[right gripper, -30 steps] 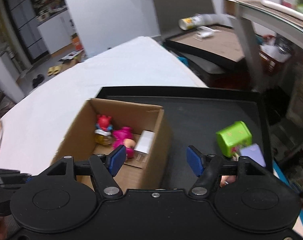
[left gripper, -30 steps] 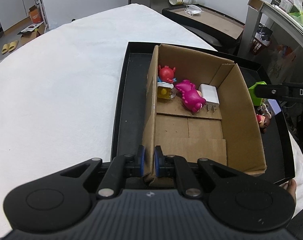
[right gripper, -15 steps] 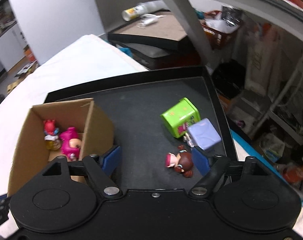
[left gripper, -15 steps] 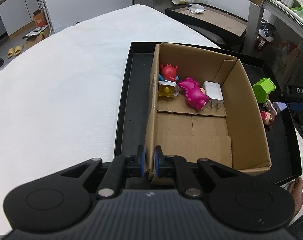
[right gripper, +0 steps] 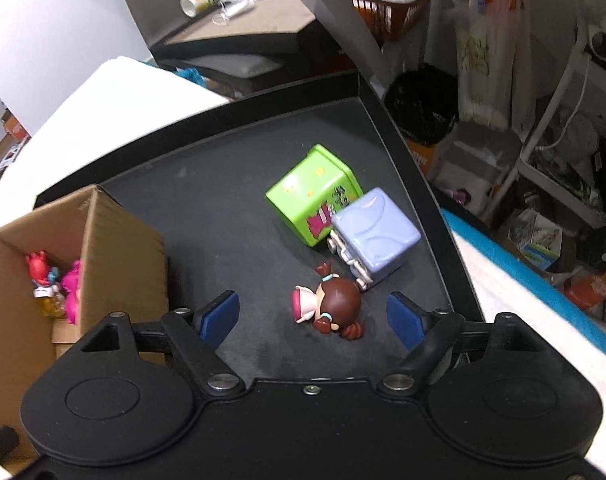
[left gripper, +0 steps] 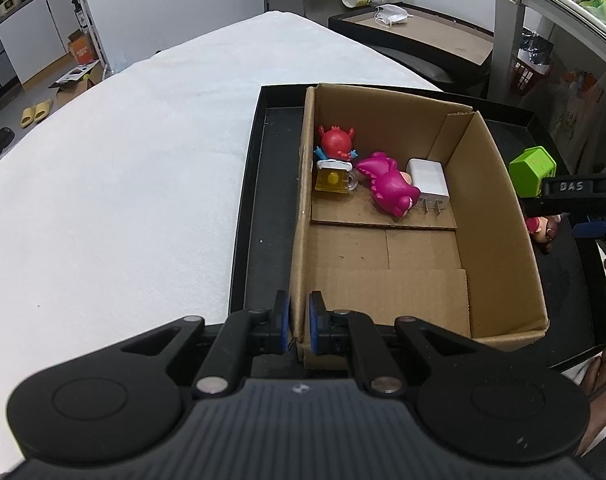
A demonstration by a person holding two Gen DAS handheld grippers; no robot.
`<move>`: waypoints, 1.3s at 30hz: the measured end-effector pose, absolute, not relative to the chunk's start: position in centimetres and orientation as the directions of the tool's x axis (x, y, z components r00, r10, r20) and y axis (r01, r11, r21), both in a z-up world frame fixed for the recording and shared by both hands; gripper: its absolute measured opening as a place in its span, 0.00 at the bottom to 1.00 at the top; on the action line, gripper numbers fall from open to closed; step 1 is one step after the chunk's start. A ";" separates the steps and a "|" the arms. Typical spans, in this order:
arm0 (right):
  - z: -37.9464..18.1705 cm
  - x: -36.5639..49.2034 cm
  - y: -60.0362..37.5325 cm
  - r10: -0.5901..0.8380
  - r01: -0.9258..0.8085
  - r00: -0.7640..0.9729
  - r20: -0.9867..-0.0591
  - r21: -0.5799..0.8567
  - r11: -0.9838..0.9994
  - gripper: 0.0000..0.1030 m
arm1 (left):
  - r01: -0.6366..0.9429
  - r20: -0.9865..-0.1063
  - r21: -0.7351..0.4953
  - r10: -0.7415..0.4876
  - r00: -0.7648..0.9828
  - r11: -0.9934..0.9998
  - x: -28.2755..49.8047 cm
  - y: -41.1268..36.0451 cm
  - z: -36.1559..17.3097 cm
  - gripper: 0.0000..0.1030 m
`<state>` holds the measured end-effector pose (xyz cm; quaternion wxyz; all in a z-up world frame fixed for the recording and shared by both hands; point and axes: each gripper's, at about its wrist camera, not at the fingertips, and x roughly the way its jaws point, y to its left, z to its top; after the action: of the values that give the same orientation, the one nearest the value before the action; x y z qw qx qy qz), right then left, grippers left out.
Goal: Organize rigid objects
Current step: 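Move the right gripper back over the brown-haired doll figure, then close the right gripper on the doll figure and lift it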
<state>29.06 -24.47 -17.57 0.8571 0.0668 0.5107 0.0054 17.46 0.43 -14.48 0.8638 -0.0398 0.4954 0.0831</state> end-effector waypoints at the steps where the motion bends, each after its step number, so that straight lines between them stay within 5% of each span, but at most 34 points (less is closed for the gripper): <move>1: -17.9 29.3 -24.4 0.069 0.064 0.471 -0.880 0.112 0.992 0.78 | -0.186 -0.863 0.011 0.103 0.494 0.983 17.5 0.5 -14.5 0.09; 12: -20.3 30.5 -23.7 0.039 0.056 0.430 -0.902 0.069 0.996 0.75 | -0.185 -0.866 0.023 0.112 0.488 0.982 17.6 0.3 -14.5 0.09; 17: -20.5 30.3 -23.4 0.033 0.029 0.443 -0.896 0.051 0.998 0.43 | -0.185 -0.866 0.022 0.111 0.487 0.983 17.7 0.4 -14.6 0.09; 39: -14.5 27.5 -22.3 0.221 -0.128 0.544 -0.809 0.180 0.975 0.42 | -0.183 -0.871 0.017 0.104 0.480 0.983 17.9 0.5 -14.6 0.09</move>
<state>27.51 -22.31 -14.54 0.8772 0.0499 0.4670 0.0995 17.94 0.50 -14.65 0.8595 -0.0390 0.5028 0.0836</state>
